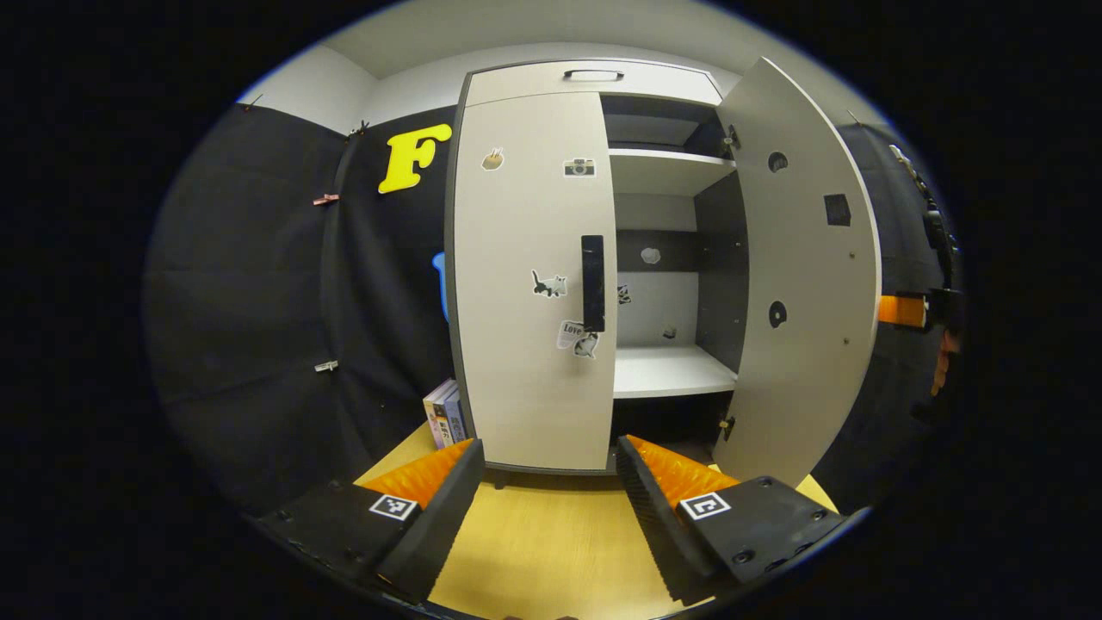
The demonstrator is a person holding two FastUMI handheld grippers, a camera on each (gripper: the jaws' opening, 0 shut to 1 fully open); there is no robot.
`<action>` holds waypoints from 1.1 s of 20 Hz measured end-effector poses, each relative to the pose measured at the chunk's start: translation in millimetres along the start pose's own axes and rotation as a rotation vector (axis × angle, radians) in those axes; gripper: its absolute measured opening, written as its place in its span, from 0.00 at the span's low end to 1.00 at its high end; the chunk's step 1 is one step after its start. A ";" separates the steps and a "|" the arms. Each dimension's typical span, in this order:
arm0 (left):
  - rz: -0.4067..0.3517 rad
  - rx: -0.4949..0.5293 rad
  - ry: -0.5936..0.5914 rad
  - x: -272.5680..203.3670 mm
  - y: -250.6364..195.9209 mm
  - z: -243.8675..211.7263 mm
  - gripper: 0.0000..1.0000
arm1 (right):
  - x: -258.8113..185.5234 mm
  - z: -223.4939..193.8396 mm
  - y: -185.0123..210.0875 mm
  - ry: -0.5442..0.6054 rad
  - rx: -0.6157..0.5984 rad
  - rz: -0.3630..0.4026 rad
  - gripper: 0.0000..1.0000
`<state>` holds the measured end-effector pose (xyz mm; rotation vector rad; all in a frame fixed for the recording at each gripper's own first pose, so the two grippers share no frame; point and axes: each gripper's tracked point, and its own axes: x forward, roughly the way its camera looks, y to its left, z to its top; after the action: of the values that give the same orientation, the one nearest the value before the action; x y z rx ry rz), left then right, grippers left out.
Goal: Open the right door of the double-door shoe cabinet with the right hand, and open the left door with the left hand.
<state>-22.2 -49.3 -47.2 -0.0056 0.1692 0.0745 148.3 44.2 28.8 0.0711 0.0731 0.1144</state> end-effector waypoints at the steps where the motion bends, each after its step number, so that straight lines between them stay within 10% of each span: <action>1: 0.003 -0.001 -0.007 -2.2 -3.0 0.6 0.95 | -0.8 -0.1 0.4 -0.002 0.014 0.006 0.07; 17: -0.065 0.030 -0.095 59.3 26.9 50.5 0.94 | -53.0 -34.2 -17.5 0.082 0.104 -0.204 0.07; 22: -0.072 0.059 -0.128 111.6 28.1 86.6 0.94 | -70.2 -45.6 -22.7 0.099 0.091 -0.282 0.52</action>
<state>99.9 -12.1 19.4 0.0518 0.0429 -0.0017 77.7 16.5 -13.4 0.1455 0.1867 -0.1674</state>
